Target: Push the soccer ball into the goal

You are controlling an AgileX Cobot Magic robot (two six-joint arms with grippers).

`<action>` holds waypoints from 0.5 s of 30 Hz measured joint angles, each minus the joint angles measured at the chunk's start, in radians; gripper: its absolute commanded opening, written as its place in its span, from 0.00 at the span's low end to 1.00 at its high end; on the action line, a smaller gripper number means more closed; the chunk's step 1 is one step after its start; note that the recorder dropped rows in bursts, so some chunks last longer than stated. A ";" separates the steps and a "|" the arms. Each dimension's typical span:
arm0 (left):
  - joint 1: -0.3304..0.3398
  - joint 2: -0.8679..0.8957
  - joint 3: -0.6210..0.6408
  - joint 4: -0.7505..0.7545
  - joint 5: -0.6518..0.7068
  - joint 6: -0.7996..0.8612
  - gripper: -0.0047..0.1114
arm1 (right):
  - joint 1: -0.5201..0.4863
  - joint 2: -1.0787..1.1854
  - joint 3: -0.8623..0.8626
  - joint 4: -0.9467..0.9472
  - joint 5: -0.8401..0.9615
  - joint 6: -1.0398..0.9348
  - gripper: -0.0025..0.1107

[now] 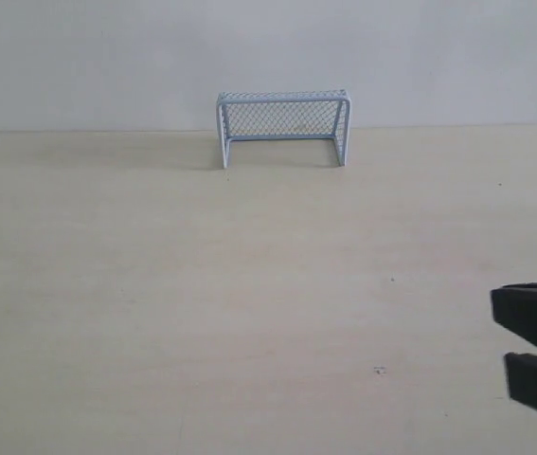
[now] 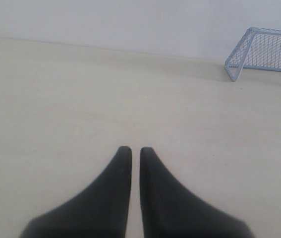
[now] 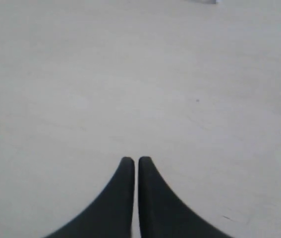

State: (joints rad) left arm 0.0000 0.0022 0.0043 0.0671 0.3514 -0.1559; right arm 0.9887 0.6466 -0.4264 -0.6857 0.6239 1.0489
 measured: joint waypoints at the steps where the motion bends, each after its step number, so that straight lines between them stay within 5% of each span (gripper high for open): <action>1: 0.000 0.000 0.000 0.000 0.000 0.000 0.09 | -0.033 -0.026 0.022 0.002 -0.014 0.008 0.02; 15: 0.000 0.000 0.000 0.000 0.000 0.000 0.09 | -0.575 -0.472 0.315 -0.072 -0.374 0.017 0.02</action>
State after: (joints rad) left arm 0.0000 0.0022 0.0043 0.0671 0.3514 -0.1559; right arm 0.4136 0.1742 -0.1114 -0.7573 0.2501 1.0657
